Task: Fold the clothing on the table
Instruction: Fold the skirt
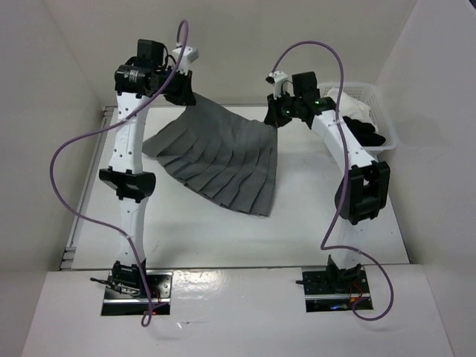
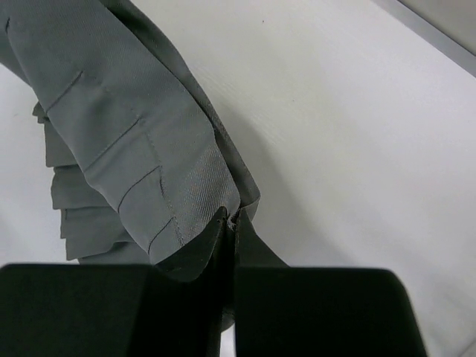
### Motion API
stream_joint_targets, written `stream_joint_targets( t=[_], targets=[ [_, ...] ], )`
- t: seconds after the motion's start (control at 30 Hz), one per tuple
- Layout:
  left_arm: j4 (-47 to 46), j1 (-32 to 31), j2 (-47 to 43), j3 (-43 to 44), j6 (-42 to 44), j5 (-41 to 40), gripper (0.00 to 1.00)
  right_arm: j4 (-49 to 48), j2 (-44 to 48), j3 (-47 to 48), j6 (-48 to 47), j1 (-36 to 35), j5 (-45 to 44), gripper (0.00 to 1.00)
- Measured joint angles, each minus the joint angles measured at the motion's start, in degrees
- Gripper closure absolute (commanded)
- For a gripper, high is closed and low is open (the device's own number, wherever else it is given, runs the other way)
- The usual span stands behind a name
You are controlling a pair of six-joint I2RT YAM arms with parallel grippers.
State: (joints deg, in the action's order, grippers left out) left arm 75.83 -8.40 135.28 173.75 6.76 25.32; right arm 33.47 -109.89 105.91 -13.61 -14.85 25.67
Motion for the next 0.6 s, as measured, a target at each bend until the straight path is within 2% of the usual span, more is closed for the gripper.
stream_joint_targets(
  t=[0.07, 0.17, 0.3, 0.33, 0.43, 0.6],
  targets=[
    [0.24, -1.73, -3.41, -2.91, -0.15, -1.16, 1.0, 0.2, 1.97, -1.27, -0.15, 0.0, -0.48, 1.0],
    [-0.87, -3.96, -13.49, -12.41, -0.72, -2.27, 1.0, 0.48, 6.34, -2.93, -0.44, 0.0, -1.11, 1.0],
    [-7.72, -5.01, -35.67, -34.03, -1.07, -3.28, 0.93, 0.68, 14.91, -7.39, -0.57, 0.04, -1.38, 1.0],
    [-10.6, -5.18, -43.41, -41.88, -1.2, -3.34, 0.93, 0.5, 17.51, -8.81, -0.35, 0.04, 0.0, 1.0],
    [-15.26, -6.29, -59.6, -56.24, -1.2, -3.28, 0.93, 0.68, 25.55, -11.74, -0.66, -1.27, 4.7, 1.0],
    [-22.95, -4.24, -77.75, -81.5, -1.2, -3.17, 0.94, 3.13, 39.1, -17.31, -2.08, 0.83, 14.38, 1.0]
  ],
)
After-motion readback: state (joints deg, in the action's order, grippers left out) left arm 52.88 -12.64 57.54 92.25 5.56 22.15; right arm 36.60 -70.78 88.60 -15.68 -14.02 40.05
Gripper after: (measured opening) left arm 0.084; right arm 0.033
